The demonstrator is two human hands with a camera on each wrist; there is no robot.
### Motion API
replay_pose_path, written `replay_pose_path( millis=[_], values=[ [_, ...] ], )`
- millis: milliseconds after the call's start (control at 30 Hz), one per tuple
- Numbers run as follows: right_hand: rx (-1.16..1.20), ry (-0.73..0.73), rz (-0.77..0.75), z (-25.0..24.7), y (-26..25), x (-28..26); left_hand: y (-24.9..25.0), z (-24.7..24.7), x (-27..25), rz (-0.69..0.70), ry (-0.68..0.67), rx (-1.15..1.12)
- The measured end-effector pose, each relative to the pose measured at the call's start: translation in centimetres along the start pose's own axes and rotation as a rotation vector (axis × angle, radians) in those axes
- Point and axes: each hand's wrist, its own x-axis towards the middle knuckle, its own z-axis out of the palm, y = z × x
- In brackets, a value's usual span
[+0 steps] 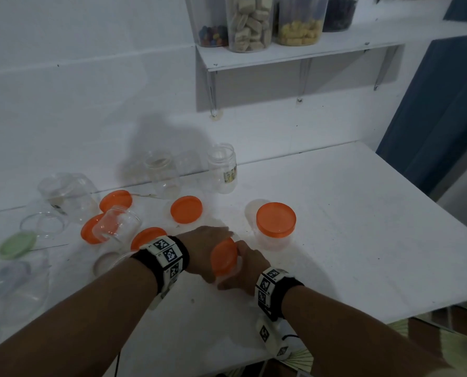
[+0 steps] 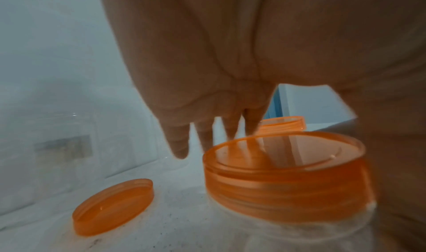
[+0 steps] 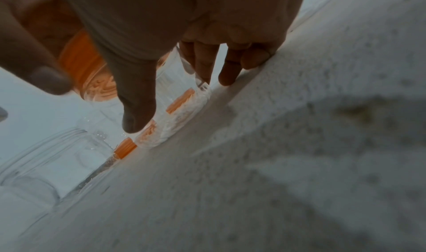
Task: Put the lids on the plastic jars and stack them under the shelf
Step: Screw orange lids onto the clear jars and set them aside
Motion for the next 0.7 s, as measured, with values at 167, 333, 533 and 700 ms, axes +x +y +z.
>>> replay_pose_path(
  millis=[167,333,533,700],
  values=[
    [-0.004,-0.009,-0.001,-0.3,-0.1,0.0,2.0,0.1,-0.6,-0.202,0.138,0.031],
    [0.030,0.037,0.002,-0.5,-0.1,0.3,0.8,-0.2,1.0,-0.089,0.102,0.029],
    [0.067,0.073,-0.039,-1.0,0.2,0.4,-1.2,0.8,1.7,-0.013,0.153,-0.080],
    [0.123,0.181,0.051,-2.2,0.8,0.6,-3.3,2.3,-1.0,-0.075,0.303,-0.190]
  ],
)
